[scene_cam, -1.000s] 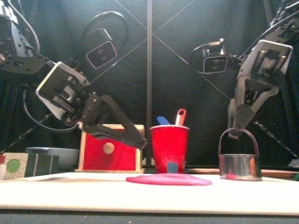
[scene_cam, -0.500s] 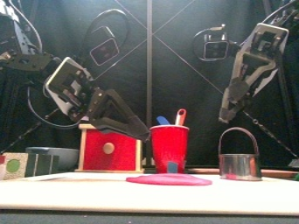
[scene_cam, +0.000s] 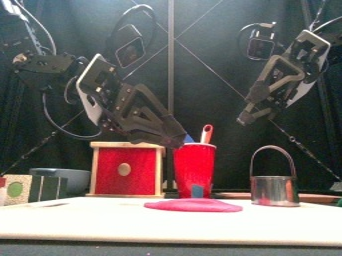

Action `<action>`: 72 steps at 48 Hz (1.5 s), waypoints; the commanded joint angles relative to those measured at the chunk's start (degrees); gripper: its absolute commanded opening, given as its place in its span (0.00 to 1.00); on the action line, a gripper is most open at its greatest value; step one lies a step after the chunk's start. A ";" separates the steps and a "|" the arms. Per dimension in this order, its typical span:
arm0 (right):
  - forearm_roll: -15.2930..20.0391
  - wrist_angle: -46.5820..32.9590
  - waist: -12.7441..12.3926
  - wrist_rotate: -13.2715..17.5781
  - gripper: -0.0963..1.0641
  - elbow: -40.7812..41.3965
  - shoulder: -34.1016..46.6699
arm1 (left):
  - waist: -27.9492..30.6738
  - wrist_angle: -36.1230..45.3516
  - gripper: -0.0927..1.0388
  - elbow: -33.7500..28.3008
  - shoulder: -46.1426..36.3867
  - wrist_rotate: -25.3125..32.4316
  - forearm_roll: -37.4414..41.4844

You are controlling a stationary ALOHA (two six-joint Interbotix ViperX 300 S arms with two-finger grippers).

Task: Get the cutter from the drawer then cut the dough then place the extra dough in the bowl
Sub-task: Place the extra dough in the bowl

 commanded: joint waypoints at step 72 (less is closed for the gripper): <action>-0.62 -2.46 0.09 0.09 0.89 2.29 -0.35 | 4.75 64.78 0.92 -29.97 5.98 -26.54 21.27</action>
